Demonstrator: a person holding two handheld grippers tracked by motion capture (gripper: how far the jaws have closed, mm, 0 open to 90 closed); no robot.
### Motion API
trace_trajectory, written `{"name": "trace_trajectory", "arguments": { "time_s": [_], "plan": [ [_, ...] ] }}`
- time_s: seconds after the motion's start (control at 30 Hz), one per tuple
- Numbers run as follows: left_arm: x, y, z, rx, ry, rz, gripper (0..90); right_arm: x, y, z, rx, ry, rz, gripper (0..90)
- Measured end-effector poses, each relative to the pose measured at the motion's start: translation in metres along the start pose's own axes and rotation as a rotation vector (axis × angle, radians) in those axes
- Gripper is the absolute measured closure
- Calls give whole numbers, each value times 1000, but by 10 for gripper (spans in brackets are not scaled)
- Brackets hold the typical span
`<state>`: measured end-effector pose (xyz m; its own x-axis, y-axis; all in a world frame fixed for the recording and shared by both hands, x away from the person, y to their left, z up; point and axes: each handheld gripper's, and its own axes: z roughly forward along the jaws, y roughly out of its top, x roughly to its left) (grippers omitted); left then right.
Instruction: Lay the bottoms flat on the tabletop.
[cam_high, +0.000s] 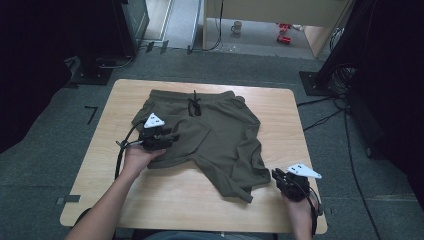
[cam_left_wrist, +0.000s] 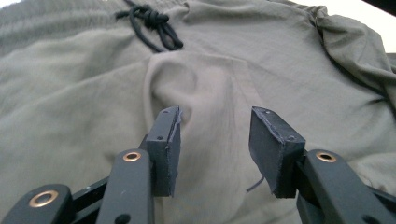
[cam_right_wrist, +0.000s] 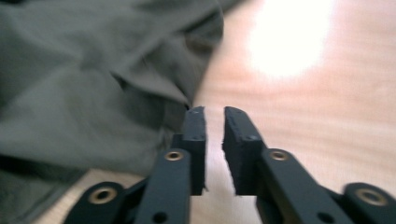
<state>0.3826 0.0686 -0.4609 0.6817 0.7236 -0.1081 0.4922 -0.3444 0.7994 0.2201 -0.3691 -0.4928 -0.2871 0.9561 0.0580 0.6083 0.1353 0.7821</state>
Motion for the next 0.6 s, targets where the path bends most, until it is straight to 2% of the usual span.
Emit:
{"name": "trace_trajectory", "arguments": {
  "time_s": [0.07, 0.17, 0.3, 0.37, 0.43, 0.6],
  "plan": [
    [-3, 7, 6, -1, -13, 4, 504, 1, 4, 0, -36, 4, -26, 732],
    [-8, 17, 17, 14, -22, 23, 489, 1, 14, 5, -39, 7, -38, 698],
    [-11, 25, 34, 45, -33, 34, 473, -3, 24, 13, -47, 23, -19, 688],
    [-10, 27, 43, 62, -43, 29, 468, -5, 28, 17, -54, 41, -5, 679],
    [-10, 28, 54, 81, -29, 46, 454, -6, 32, 22, -53, 59, 5, 669],
    [-5, 23, 74, 96, -12, 47, 439, -2, 43, 38, -48, 87, -20, 644]
  ]
}}
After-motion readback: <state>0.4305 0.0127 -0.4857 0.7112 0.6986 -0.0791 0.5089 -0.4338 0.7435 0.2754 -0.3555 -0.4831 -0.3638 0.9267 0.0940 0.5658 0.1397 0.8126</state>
